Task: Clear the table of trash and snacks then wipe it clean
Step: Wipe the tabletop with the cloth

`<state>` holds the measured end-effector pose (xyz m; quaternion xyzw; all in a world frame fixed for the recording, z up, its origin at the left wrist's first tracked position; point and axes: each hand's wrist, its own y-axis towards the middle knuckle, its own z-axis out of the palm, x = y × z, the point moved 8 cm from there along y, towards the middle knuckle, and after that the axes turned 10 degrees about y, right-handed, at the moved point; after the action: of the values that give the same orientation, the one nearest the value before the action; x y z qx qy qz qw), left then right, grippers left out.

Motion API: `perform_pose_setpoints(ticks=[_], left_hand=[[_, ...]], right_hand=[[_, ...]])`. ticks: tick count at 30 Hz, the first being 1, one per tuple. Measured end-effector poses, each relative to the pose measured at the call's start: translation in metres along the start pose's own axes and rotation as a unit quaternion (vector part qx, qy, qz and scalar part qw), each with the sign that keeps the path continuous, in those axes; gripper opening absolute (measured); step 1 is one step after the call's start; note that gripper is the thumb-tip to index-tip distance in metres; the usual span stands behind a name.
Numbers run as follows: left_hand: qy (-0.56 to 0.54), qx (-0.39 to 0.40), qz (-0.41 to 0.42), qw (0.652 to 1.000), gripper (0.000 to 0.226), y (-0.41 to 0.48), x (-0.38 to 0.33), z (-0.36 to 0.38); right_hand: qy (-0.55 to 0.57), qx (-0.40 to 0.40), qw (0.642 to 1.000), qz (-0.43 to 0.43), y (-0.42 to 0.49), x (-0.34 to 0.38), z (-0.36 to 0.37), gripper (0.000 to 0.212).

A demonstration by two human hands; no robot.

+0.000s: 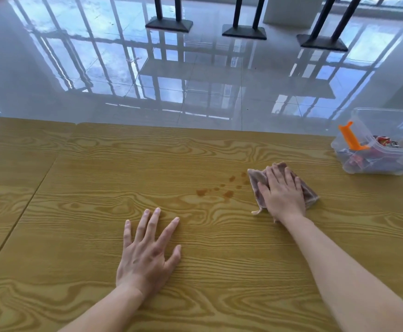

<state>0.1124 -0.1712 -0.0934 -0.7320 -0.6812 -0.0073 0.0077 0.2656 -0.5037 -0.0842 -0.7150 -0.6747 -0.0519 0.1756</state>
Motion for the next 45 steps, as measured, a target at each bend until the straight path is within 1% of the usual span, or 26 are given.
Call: perform_pose_setpoints(ticks=[1,3,5,7,8,11,13,14,16,17,18,20,21,23,24,27,29,30,32,34,35,37,39,43,44,45], left_hand=[[0.001,0.002,0.001,1.000,0.064,-0.001,0.001,0.000],[-0.001,0.004,0.005,1.000,0.064,-0.002,0.000,0.000],[0.000,0.008,0.006,1.000,0.064,-0.001,-0.003,0.000],[0.004,0.013,0.009,1.000,0.064,-0.001,-0.004,-0.001],[0.005,0.013,0.010,1.000,0.064,-0.001,-0.005,-0.001],[0.009,0.010,0.010,1.000,0.064,-0.001,-0.004,-0.002],[0.012,0.007,0.010,1.000,0.063,0.000,-0.004,-0.002],[0.011,0.005,0.008,1.000,0.063,0.001,-0.003,-0.002],[0.014,0.008,0.007,1.000,0.063,-0.001,-0.001,-0.002],[0.014,0.010,0.009,1.000,0.063,-0.002,-0.001,-0.002],[0.011,0.012,0.009,1.000,0.063,-0.003,-0.001,-0.003],[0.008,0.015,0.008,1.000,0.064,-0.002,-0.003,-0.002],[0.010,0.017,0.011,1.000,0.064,-0.001,-0.004,-0.002],[0.014,0.013,0.016,1.000,0.064,0.000,-0.005,-0.001],[0.016,0.013,0.018,1.000,0.065,0.000,-0.004,0.000],[0.016,0.010,0.017,1.000,0.064,0.000,-0.004,0.000],[0.007,0.009,0.013,1.000,0.064,0.001,-0.004,-0.001],[0.008,0.010,0.012,1.000,0.064,0.001,-0.003,-0.001],[0.012,0.011,0.011,1.000,0.064,-0.001,-0.002,0.000],[0.010,0.013,0.012,1.000,0.064,-0.002,-0.001,0.000],[0.010,0.012,0.012,1.000,0.065,-0.001,-0.001,0.000],[0.013,0.014,0.015,1.000,0.065,0.000,-0.003,0.001],[0.012,0.015,0.016,1.000,0.065,0.000,-0.004,0.002],[0.007,0.019,0.009,1.000,0.065,0.000,-0.004,-0.001],[0.006,0.019,0.007,1.000,0.065,0.000,-0.003,-0.002],[0.004,0.022,0.005,1.000,0.065,0.000,-0.003,-0.003]], right_hand=[[-0.014,0.019,0.998,-0.059,-0.019,0.007,0.006,0.064],[-0.040,0.027,0.987,-0.156,-0.077,0.007,0.020,0.061],[-0.060,0.020,0.981,-0.186,-0.118,-0.005,0.024,0.061],[-0.059,0.031,0.985,-0.160,-0.099,-0.015,0.016,0.061],[-0.051,0.018,0.990,-0.128,-0.077,-0.014,0.008,0.061],[0.007,-0.019,1.000,0.010,0.002,-0.001,-0.004,0.066],[0.017,-0.019,0.998,0.063,0.037,0.015,0.002,0.068],[0.009,-0.016,0.998,0.061,0.043,0.023,0.005,0.068],[0.005,0.004,1.000,0.009,0.030,0.034,0.010,0.067],[-0.002,0.015,1.000,-0.027,0.008,0.032,0.015,0.067],[-0.009,0.010,0.998,-0.061,-0.021,0.026,0.019,0.066],[-0.037,-0.020,0.995,-0.094,-0.086,0.009,0.028,0.063],[-0.039,-0.023,0.995,-0.088,-0.106,0.000,0.029,0.062],[-0.046,-0.012,0.997,-0.055,-0.098,-0.012,0.025,0.064],[-0.040,-0.017,0.998,-0.036,-0.077,-0.008,0.021,0.067],[0.024,-0.035,0.998,0.051,0.005,0.021,0.008,0.069],[0.034,-0.026,0.996,0.072,0.045,0.048,0.011,0.067],[0.029,-0.015,0.998,0.052,0.052,0.060,0.014,0.066],[0.010,0.012,0.999,-0.028,0.035,0.068,0.020,0.065],[-0.017,0.003,0.995,-0.100,-0.015,0.047,0.028,0.063],[-0.029,-0.015,0.993,-0.112,-0.043,0.031,0.030,0.062],[-0.028,-0.019,0.995,-0.095,-0.080,0.003,0.029,0.059],[-0.041,-0.018,0.997,-0.057,-0.070,-0.006,0.024,0.060],[0.008,-0.035,0.998,0.055,-0.003,0.036,0.013,0.069],[0.012,-0.032,0.998,0.061,0.002,0.048,0.016,0.069],[0.015,-0.025,0.999,0.038,-0.002,0.062,0.021,0.068]])
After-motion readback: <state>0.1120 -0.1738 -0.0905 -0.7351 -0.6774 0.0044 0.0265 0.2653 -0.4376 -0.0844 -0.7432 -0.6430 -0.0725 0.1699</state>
